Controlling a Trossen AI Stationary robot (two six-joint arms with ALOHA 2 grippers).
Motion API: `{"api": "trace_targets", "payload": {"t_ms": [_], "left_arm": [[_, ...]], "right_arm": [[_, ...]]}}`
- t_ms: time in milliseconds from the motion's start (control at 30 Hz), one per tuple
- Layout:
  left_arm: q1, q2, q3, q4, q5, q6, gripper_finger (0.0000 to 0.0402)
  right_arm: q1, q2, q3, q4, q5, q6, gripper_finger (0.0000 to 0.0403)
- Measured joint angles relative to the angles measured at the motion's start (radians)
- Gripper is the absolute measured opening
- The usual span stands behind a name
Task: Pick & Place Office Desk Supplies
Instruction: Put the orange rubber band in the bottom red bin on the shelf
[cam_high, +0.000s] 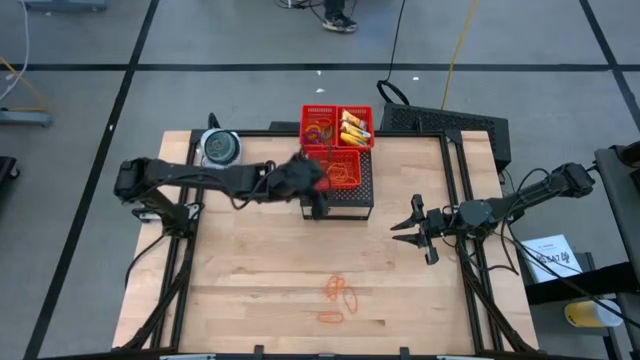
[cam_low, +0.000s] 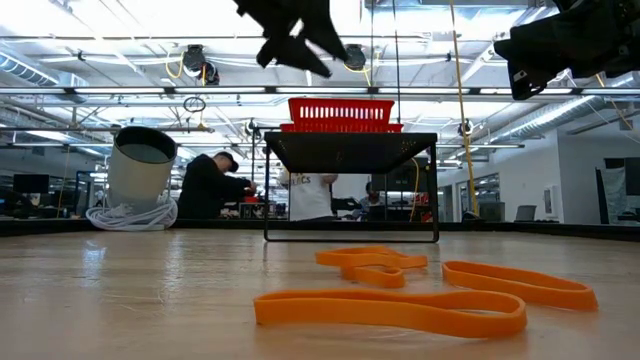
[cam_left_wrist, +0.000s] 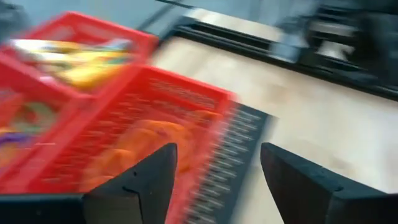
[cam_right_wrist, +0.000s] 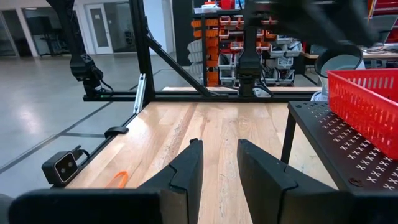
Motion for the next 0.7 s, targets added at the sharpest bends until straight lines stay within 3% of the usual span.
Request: {"api": "trace_targets", "payload": {"t_ms": [233,467,700], "left_arm": [[-0.153,0.001,0.0,-0.002,0.147,-0.01,0.0246],[-0.314,0.087,0.001,0.007,0.148,-0.045,0.0246],[-0.422,0.277,0.0,0.015,0.148,-0.054,0.0246]], "right_arm": [[0.0,0.0,0.0,0.0,0.0,0.0,0.0089],[0.0,0.0,0.0,-0.001,0.001,0.0,0.0089],[0.0,0.0,0.0,0.001,0.003,0.0,0.0089]]}}
